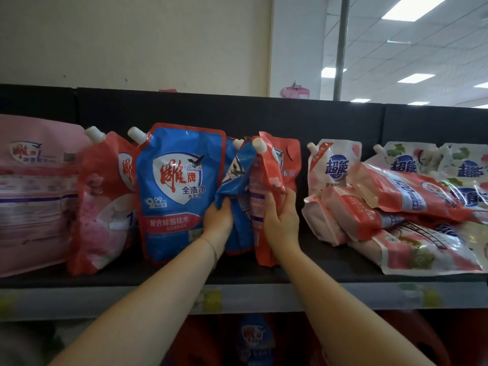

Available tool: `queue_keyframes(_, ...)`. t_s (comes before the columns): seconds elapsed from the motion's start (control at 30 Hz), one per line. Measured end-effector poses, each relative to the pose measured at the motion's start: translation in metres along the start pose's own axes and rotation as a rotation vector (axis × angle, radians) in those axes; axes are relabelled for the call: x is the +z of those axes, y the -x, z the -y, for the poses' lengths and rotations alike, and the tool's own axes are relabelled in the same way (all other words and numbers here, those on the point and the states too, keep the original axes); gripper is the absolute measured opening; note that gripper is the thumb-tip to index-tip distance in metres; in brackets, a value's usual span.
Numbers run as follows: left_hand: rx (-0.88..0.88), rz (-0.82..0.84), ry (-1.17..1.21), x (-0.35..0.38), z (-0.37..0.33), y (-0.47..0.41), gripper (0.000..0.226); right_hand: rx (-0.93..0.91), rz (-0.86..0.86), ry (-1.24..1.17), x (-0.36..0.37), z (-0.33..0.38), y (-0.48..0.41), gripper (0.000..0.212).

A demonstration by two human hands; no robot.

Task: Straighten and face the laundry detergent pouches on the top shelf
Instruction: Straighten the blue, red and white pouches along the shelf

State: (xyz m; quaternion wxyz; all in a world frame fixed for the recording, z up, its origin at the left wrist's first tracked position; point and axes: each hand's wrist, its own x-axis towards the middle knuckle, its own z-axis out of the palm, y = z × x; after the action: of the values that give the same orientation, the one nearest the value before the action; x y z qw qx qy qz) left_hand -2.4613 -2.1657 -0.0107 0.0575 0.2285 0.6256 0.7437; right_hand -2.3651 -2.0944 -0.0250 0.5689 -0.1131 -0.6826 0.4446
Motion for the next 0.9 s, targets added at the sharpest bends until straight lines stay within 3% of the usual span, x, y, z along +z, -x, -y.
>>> queue_keyframes(0.1,0.036,0.079,-0.264,-0.004,0.000,0.000,0.030,0.077,0.092,0.111,0.000,-0.006,-0.007,0.047)
queue_keyframes(0.17,0.005,0.114,-0.314,-0.010,-0.003,0.006,0.024,0.118,0.135,0.295,0.001,-0.005,-0.011,0.065)
queue_keyframes(0.27,0.082,-0.015,-0.335,-0.024,-0.011,0.021,0.011,0.188,0.229,0.488,0.000,0.003,-0.013,0.077)
queue_keyframes(0.4,0.412,-0.174,-0.252,-0.028,-0.018,0.047,0.027,0.193,0.316,0.707,-0.020,0.017,-0.011,0.059)
queue_keyframes(0.47,0.607,-0.138,-0.294,-0.023,-0.018,0.055,0.026,0.174,0.289,0.743,-0.032,0.027,-0.009,0.048)
queue_keyframes(0.53,0.737,0.006,-0.346,-0.012,-0.015,0.060,0.018,0.146,0.253,0.779,-0.044,0.037,-0.004,0.035)
queue_keyframes(0.7,0.882,0.335,-0.476,0.029,-0.016,0.078,0.008,0.044,0.197,0.857,-0.081,0.048,0.003,0.021)
queue_keyframes(0.9,0.922,0.404,-0.516,0.075,-0.019,0.089,0.005,0.017,0.104,0.894,-0.138,0.036,-0.012,0.018)
